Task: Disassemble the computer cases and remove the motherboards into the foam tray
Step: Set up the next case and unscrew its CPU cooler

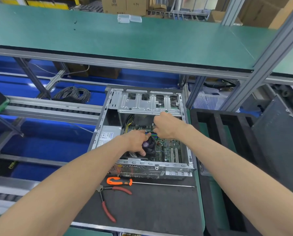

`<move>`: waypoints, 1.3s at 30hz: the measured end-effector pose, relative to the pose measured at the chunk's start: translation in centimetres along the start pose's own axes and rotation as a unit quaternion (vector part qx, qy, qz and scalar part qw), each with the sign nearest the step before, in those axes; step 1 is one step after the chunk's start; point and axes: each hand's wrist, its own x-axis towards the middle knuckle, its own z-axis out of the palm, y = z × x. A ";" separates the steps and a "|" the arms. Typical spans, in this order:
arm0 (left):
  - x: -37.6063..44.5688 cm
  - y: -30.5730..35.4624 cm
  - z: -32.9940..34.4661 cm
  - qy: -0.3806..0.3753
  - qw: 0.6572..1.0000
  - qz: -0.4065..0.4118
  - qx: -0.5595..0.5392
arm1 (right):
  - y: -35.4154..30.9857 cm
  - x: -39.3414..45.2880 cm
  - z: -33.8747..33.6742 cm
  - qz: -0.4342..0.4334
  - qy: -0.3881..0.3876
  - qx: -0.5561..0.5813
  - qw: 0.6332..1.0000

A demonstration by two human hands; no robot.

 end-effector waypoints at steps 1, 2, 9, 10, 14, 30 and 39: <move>0.0 0.0 0.0 -0.002 1.000 -0.001 0.000 | -0.3 0.0 -0.1 -0.012 -0.005 0.002 1.000; 0.0 0.0 0.1 -0.004 1.000 -0.003 -0.001 | -0.6 0.1 -0.2 -0.025 -0.016 0.000 1.000; 0.3 0.2 0.3 -0.019 1.000 -0.017 -0.002 | 0.1 -0.4 -0.5 -0.081 -0.016 -0.003 0.997; 0.3 0.2 0.4 -0.018 1.000 -0.018 -0.001 | 0.3 -0.5 -0.3 -0.057 0.002 -0.003 0.998; 0.3 0.1 0.5 -0.015 1.000 -0.018 -0.013 | 0.5 -0.3 -0.2 -0.005 -0.006 -0.001 1.000; 0.7 -0.1 0.8 -0.022 0.999 -0.023 -0.029 | 0.4 0.1 -0.7 -0.061 -0.011 0.022 0.998; 0.8 0.0 0.8 -0.031 0.998 -0.041 -0.027 | 1.2 -0.2 -1.0 -0.100 0.009 0.017 0.995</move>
